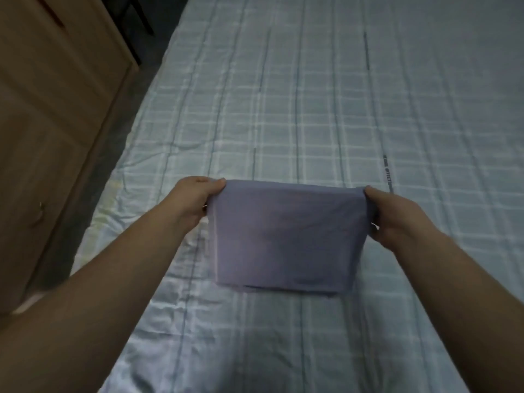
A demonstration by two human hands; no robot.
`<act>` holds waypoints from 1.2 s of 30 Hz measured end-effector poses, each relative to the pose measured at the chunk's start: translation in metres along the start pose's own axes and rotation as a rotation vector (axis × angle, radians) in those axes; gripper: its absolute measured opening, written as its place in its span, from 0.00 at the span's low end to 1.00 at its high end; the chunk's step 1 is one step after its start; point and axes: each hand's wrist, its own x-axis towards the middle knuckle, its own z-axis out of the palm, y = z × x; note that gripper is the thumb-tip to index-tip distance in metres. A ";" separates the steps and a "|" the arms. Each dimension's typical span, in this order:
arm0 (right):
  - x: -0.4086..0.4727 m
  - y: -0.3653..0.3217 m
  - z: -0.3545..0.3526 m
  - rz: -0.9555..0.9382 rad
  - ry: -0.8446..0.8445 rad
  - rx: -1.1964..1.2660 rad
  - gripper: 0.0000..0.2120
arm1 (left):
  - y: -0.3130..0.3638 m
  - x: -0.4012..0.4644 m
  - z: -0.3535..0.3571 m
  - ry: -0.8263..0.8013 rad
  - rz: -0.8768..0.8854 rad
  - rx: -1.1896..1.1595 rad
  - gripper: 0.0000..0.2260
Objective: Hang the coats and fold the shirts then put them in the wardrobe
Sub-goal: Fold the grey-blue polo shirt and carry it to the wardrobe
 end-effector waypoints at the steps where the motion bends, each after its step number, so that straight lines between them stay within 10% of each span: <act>1: 0.022 -0.005 0.010 0.062 -0.004 -0.022 0.04 | -0.002 0.020 0.004 0.003 -0.048 -0.021 0.03; 9: 0.154 0.015 0.049 -0.006 0.097 -0.339 0.07 | -0.031 0.150 0.020 0.031 -0.089 0.201 0.27; 13: 0.147 0.043 0.037 -0.144 0.216 -0.364 0.29 | -0.048 0.142 0.015 0.158 -0.012 0.398 0.25; 21: 0.070 0.114 0.003 -0.118 0.192 -0.784 0.18 | -0.118 0.055 0.003 0.153 -0.068 0.485 0.26; 36: 0.033 0.109 -0.031 -0.103 0.040 -0.806 0.14 | -0.117 -0.019 0.000 0.215 -0.148 0.540 0.08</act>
